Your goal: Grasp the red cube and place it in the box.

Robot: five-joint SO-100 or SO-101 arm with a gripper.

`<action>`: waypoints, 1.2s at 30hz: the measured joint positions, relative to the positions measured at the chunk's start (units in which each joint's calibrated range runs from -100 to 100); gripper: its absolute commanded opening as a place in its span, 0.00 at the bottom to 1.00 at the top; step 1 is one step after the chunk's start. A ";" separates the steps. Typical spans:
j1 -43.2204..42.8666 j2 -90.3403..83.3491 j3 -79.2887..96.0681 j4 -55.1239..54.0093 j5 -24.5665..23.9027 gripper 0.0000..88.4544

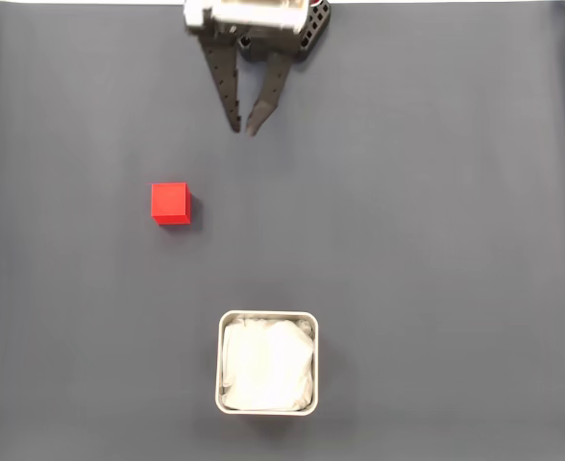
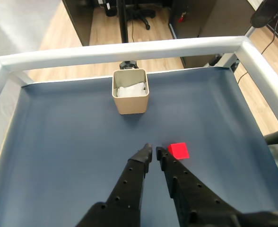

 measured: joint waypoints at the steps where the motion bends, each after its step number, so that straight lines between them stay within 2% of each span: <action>1: 0.89 1.04 -0.81 0.16 0.05 0.00; 12: 9.94 6.51 -2.62 2.63 0.10 0.00; 25: 15.36 9.64 -1.27 2.55 0.10 0.00; 36: 16.62 11.55 3.71 -2.78 0.10 0.12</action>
